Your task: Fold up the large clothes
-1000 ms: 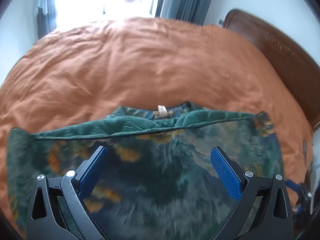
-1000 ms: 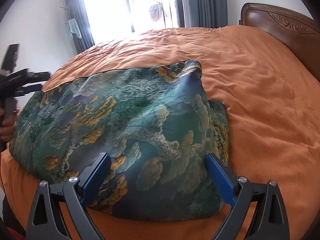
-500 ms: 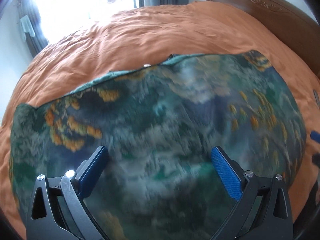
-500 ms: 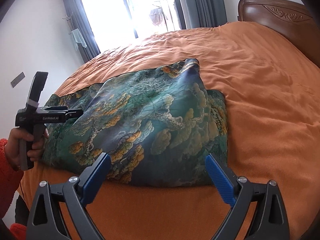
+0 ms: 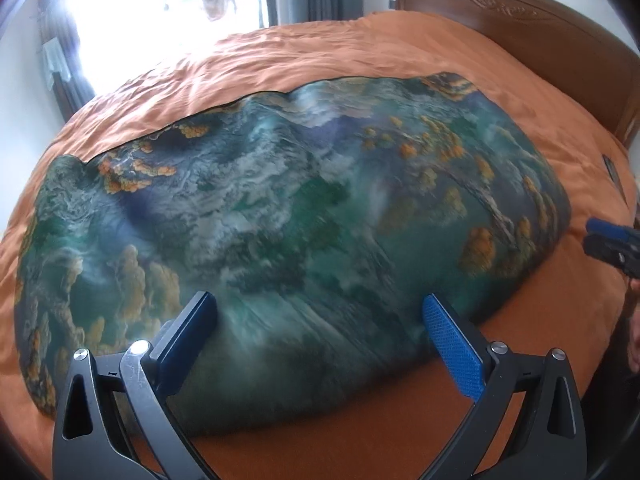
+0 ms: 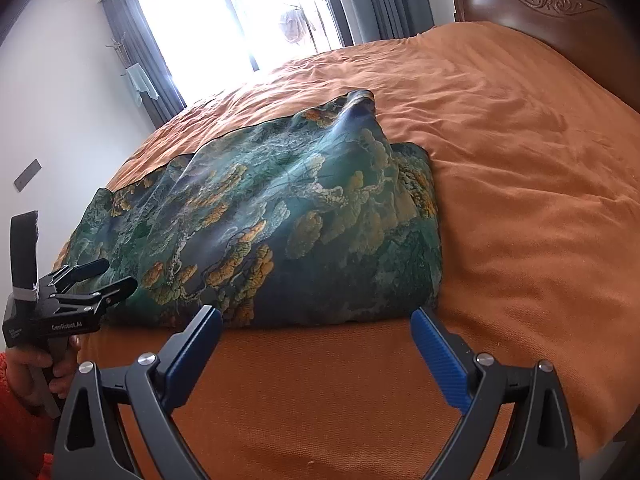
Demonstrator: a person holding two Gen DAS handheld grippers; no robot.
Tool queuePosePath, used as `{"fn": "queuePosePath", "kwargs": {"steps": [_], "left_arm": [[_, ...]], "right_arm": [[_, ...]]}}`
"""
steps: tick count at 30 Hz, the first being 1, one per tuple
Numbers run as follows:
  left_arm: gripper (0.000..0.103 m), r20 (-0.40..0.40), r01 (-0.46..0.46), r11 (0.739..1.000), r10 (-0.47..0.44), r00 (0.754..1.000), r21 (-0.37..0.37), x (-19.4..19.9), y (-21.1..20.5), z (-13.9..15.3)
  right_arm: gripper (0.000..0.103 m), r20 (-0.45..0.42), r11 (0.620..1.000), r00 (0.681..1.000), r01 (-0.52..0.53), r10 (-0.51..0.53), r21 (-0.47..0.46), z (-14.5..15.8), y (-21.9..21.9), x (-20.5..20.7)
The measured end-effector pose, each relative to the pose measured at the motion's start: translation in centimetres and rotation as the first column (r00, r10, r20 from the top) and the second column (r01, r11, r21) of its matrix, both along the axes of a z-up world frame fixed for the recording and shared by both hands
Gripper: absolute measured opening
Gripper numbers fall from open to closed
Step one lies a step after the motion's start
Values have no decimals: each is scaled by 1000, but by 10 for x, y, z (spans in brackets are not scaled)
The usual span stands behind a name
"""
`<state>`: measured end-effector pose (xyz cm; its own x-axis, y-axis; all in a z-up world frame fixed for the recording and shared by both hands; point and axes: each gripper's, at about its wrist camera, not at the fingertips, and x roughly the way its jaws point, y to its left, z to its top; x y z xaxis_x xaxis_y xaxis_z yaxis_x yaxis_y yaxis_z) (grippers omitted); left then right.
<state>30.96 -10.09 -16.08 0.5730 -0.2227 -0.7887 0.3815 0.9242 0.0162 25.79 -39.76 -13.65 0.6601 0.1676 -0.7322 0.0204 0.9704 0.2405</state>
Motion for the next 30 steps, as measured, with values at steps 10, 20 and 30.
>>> {"fn": "queuePosePath", "kwargs": {"steps": [10,20,30], "left_arm": [[102,43,158,980,-154,987,-123,-9,-33,30],[103,2,224,974,-224,975,29,-5,-64,-12],[102,-33,216,957,-227,973,-196,21,-38,78]], "right_arm": [[97,20,996,997,67,-68,63,3,-22,-1],[97,-65,935,983,183,-172,304,-35,-73,48],[43,-66,873,975,219,-212,436,-48,-76,54]]}}
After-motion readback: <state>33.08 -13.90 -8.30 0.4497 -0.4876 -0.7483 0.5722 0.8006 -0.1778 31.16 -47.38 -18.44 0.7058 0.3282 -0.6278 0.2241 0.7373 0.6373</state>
